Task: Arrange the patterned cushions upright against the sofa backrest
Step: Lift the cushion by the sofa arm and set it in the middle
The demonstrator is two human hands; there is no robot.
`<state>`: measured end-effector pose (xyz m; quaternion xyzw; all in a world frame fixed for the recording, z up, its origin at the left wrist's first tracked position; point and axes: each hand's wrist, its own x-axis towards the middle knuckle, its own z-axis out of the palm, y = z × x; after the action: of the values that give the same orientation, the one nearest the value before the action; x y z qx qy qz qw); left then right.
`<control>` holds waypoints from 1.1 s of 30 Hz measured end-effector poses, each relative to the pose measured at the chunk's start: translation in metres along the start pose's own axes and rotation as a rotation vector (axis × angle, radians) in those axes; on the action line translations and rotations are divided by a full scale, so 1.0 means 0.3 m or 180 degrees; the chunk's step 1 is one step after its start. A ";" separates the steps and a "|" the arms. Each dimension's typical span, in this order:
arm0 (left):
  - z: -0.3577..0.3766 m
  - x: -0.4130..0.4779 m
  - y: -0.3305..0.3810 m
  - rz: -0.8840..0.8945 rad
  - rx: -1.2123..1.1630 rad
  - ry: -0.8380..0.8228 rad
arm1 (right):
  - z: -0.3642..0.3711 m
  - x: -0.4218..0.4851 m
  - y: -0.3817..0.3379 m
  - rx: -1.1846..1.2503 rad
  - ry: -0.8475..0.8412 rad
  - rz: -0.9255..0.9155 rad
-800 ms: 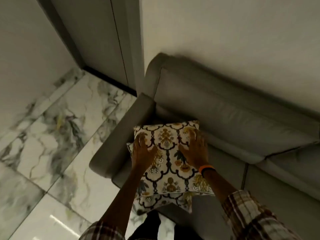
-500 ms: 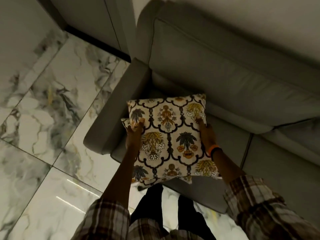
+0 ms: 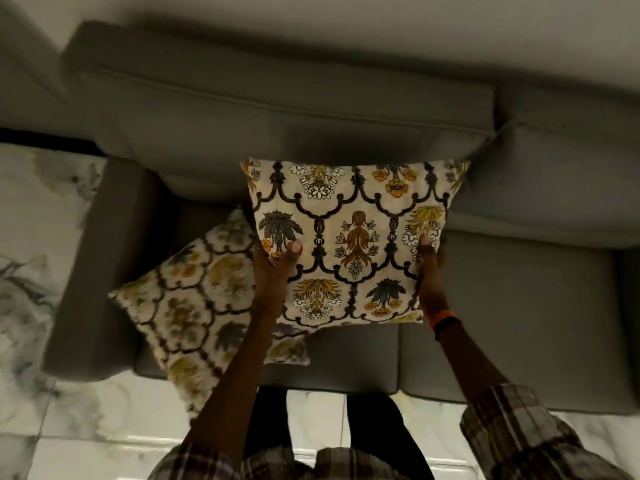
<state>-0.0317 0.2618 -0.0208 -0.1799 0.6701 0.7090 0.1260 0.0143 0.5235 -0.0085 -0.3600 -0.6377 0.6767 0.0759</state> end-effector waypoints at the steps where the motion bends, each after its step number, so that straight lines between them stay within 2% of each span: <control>1: 0.095 0.010 -0.008 -0.0013 0.0059 -0.0096 | -0.085 0.048 -0.007 -0.0041 0.0024 -0.0029; 4: 0.345 0.057 -0.063 -0.0016 0.0294 -0.0306 | -0.312 0.183 -0.001 -0.0201 -0.0063 0.0047; 9: 0.656 0.208 -0.246 -0.0082 0.0881 -0.0947 | -0.572 0.443 0.084 -0.1056 -0.1099 0.0332; 12: 0.757 0.264 -0.348 -0.0335 0.1121 -0.1110 | -0.639 0.572 0.167 -0.1391 -0.1389 0.0522; 18: 0.825 0.293 -0.383 -0.0159 0.0934 -0.0963 | -0.622 0.684 0.219 -0.0816 -0.0932 0.0339; 22: 0.804 0.267 -0.372 -0.0074 0.0804 -0.1007 | -0.634 0.643 0.259 -0.0787 -0.0463 0.0231; 25: 0.803 0.279 -0.396 -0.0098 0.1012 -0.0954 | -0.622 0.590 0.291 -0.0760 -0.0232 0.0235; 30: 0.696 0.248 -0.361 -0.0031 0.1084 -0.0680 | -0.433 0.448 0.350 -0.0305 0.0521 0.0982; 33: 0.516 0.211 -0.336 -0.0103 0.1332 -0.0306 | -0.231 0.302 0.383 -0.0730 0.0465 0.1141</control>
<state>-0.0599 0.4191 -0.1331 -0.1265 0.7930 0.5601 0.2037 0.0297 0.6103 -0.1442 -0.5219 -0.6291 0.5746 -0.0410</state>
